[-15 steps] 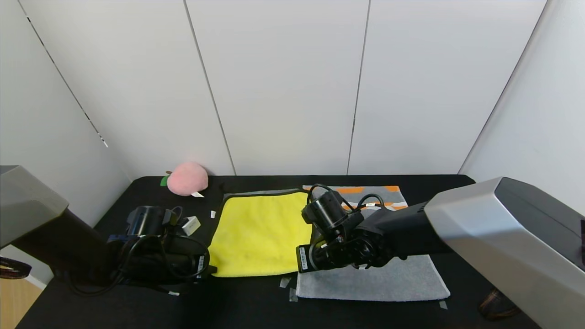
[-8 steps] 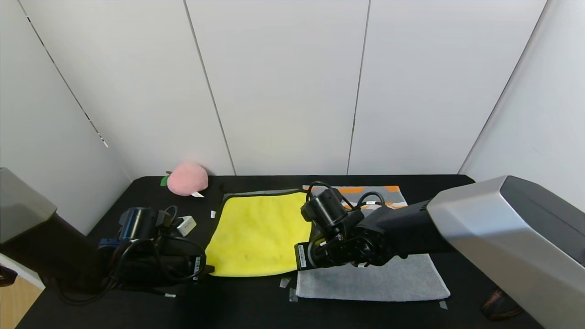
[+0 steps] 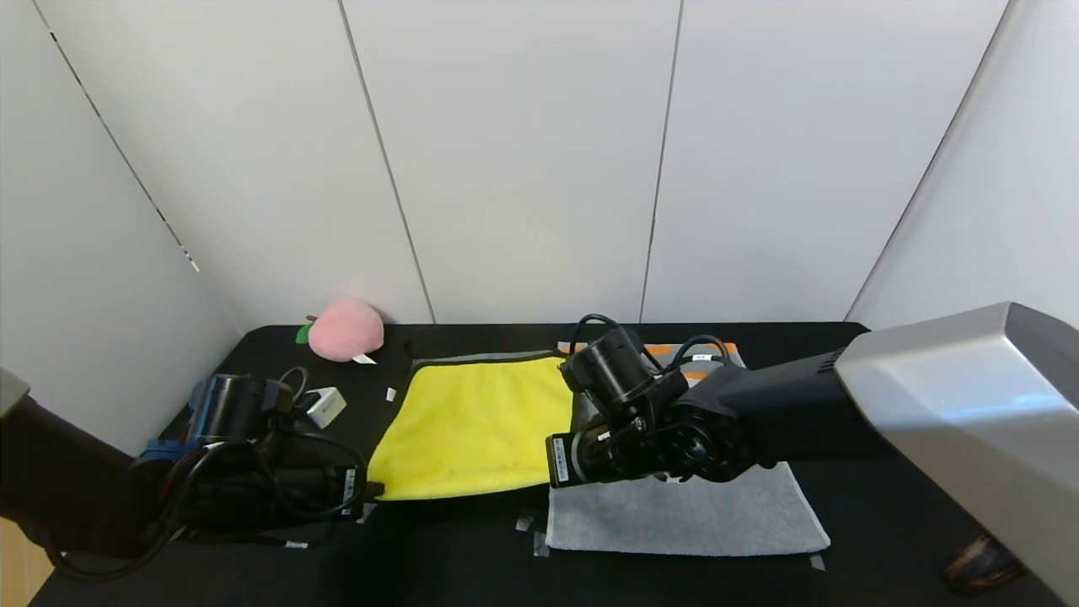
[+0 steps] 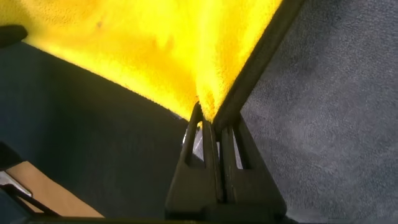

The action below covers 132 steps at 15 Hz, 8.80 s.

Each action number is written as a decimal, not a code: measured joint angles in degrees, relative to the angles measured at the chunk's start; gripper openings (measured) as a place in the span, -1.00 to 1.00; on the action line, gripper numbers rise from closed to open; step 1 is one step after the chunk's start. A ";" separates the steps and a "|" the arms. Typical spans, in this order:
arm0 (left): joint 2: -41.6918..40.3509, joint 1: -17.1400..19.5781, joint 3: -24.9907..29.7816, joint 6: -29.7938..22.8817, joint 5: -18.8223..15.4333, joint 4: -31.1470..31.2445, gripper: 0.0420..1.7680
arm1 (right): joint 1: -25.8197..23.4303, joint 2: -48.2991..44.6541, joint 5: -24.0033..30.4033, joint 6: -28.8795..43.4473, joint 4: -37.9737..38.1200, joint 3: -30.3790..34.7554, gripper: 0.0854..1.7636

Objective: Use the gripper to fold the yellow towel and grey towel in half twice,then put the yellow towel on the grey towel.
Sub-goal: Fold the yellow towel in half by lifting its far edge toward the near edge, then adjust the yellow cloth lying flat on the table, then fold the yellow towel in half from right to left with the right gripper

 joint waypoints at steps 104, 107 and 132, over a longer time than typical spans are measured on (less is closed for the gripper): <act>2.12 -0.49 -21.47 -0.33 9.36 -0.02 0.93 | -2.89 14.97 -4.07 1.44 5.18 -21.89 -0.03; 2.06 -0.52 -21.38 -0.33 9.36 0.00 0.94 | -2.86 14.92 -4.14 1.56 5.18 -21.88 -0.98; 1.55 -0.85 -21.00 -0.33 9.36 0.09 0.94 | -3.00 8.50 -4.17 -6.30 7.51 -24.09 -0.93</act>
